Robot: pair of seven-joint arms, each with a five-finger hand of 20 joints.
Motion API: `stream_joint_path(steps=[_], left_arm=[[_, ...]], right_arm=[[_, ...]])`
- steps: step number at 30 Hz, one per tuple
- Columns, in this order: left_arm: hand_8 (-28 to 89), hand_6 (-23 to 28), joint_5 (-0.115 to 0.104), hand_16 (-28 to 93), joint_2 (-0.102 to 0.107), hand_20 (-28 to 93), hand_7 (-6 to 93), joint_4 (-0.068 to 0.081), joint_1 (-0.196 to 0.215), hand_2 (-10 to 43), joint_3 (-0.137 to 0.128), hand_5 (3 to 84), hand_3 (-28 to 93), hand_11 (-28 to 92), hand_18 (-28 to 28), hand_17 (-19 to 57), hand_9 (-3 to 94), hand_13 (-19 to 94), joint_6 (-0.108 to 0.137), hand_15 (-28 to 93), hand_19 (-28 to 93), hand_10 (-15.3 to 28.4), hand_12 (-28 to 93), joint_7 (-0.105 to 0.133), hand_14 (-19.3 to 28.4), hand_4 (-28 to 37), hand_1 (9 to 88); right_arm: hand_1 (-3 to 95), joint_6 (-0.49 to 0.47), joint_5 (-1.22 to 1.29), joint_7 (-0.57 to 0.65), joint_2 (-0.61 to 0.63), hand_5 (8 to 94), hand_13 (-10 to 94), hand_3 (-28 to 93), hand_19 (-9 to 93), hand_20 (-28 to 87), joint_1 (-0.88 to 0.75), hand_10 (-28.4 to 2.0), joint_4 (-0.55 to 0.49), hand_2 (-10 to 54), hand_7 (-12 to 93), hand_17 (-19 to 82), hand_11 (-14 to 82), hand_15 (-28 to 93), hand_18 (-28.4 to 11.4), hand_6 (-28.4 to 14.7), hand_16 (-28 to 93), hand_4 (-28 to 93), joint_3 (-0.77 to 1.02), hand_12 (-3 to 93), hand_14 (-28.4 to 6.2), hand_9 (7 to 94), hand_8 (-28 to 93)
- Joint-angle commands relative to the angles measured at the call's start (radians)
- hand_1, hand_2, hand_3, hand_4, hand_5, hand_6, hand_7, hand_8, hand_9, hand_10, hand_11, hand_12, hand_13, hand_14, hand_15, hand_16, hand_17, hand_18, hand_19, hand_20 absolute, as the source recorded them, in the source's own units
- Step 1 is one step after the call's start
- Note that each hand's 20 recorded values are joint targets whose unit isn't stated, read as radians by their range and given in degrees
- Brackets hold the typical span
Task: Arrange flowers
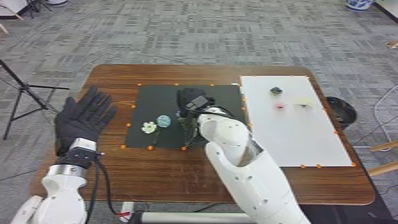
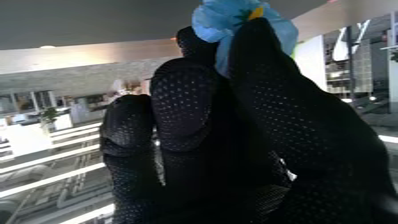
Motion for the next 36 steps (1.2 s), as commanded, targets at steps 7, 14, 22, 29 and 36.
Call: stream_joint_path(steps=[7, 14, 22, 29, 36], left_arm=[[-9, 7.0, -0.003, -4, 0.002, 9, 8.3, 0.049, -0.068, 18.1, 0.021, 42.6, 68, 17, 14.3, -5.7, 35.7, 27, -0.016, 19, 36, 13.1, 6, -0.024, 12.2, -28.3, 26.6], [-9, 7.0, -0.01, -4, -0.015, 9, 8.3, -0.008, 0.03, 18.1, -0.011, 42.7, 68, 17, 14.3, -5.7, 35.7, 27, -0.004, 19, 36, 13.1, 6, 0.014, 12.2, -28.3, 26.6], [-9, 6.9, -0.019, -4, -0.011, 9, 8.7, -0.028, 0.055, 17.9, -0.024, 42.8, 68, 17, 14.3, -5.7, 35.8, 27, 0.014, 19, 36, 13.2, 7, 0.029, 12.3, -28.3, 26.6], [-9, 6.3, -0.032, -4, 0.001, 9, 8.7, -0.013, 0.027, 17.7, -0.018, 41.1, 68, 17, 14.4, -5.8, 35.5, 27, 0.028, 19, 36, 13.2, 6, 0.019, 12.4, -28.3, 26.6], [-10, 6.1, -0.032, -4, 0.001, 9, 8.7, -0.024, 0.038, 17.4, -0.021, 40.6, 68, 17, 14.4, -5.8, 35.2, 27, 0.02, 19, 36, 13.1, 6, 0.018, 12.4, -28.3, 27.0]], right_arm=[[59.5, 0.031, -0.05, -0.011, -0.037, 73.3, 72, 69, 87, 41, 0.025, -10.8, 0.085, -9.5, 27, 41, 11.9, 60, -21.3, -1.7, 40, -28, 0.013, 23.4, -4.6, 71.5, 2], [59.2, 0.006, -0.048, -0.023, -0.026, 71.6, 72, 69, 87, 41, -0.009, -11.7, 0.041, -9.5, 25, 40, 14.9, 59, -21.3, -1.8, 40, -28, 0.008, 19.8, -4.1, 69.4, 1], [55.7, -0.045, -0.062, -0.053, -0.021, 67.4, 70, 72, 84, 39, -0.019, -13.2, 0.021, -9.5, 19, 40, 12.6, 56, -20.7, -1.6, 40, -28, 0.016, 15.4, -3.4, 64.0, -3], [54.4, -0.037, -0.04, -0.035, -0.026, 64.8, 70, 73, 84, 38, 0.012, -13.9, 0.037, -9.5, 18, 39, 11.2, 56, -20.9, -1.8, 40, -28, 0.016, 14.9, -3.8, 61.0, -12], [53.6, -0.029, 0.009, 0.002, -0.007, 63.2, 69, 73, 84, 38, 0.002, -14.4, -0.019, -9.5, 16, 39, 10.2, 56, -21.0, -3.1, 40, -28, 0.011, 14.4, -3.8, 58.7, -12]])
